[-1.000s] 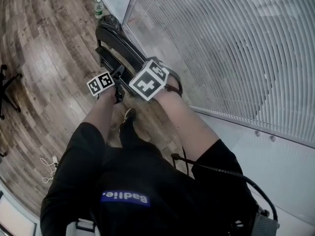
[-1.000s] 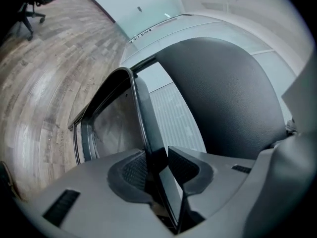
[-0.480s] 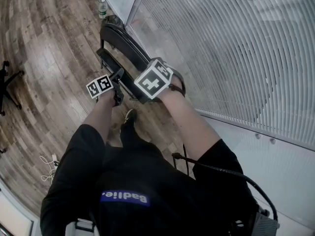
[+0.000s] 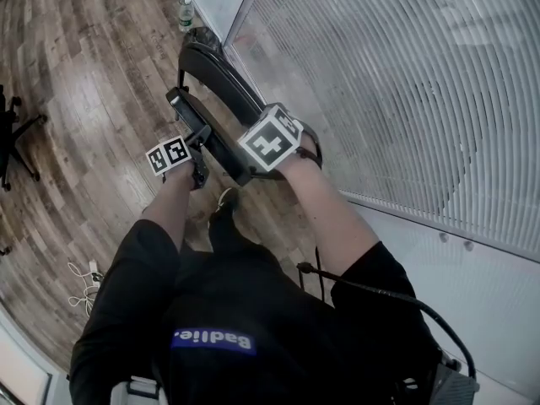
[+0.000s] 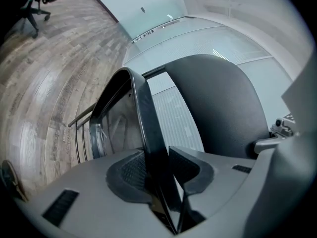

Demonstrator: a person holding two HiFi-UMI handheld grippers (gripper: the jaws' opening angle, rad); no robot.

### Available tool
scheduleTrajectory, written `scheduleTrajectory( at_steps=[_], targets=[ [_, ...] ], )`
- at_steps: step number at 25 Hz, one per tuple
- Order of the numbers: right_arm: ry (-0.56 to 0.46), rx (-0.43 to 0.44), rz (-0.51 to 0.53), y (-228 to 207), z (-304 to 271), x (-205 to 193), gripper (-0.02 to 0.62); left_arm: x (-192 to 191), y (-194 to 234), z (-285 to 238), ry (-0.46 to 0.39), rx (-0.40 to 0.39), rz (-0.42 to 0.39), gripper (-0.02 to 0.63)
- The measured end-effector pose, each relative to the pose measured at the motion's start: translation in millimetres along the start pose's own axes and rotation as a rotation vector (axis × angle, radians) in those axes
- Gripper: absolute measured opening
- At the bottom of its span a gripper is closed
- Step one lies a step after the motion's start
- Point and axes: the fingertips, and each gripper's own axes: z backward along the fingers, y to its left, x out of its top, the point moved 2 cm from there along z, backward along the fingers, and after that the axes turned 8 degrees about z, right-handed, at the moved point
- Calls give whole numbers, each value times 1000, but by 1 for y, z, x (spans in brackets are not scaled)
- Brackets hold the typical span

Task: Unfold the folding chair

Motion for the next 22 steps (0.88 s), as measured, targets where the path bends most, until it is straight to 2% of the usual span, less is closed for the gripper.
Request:
scheduleTrajectory(
  at_steps=[14,22],
  targets=[
    [2,24,-19,-13,-12,-7,137,0,47,54,-30,18,76,133],
    [-13,66,-40,-11,-31,-17,137,-6,100,88,-76,80,123,158]
  ],
)
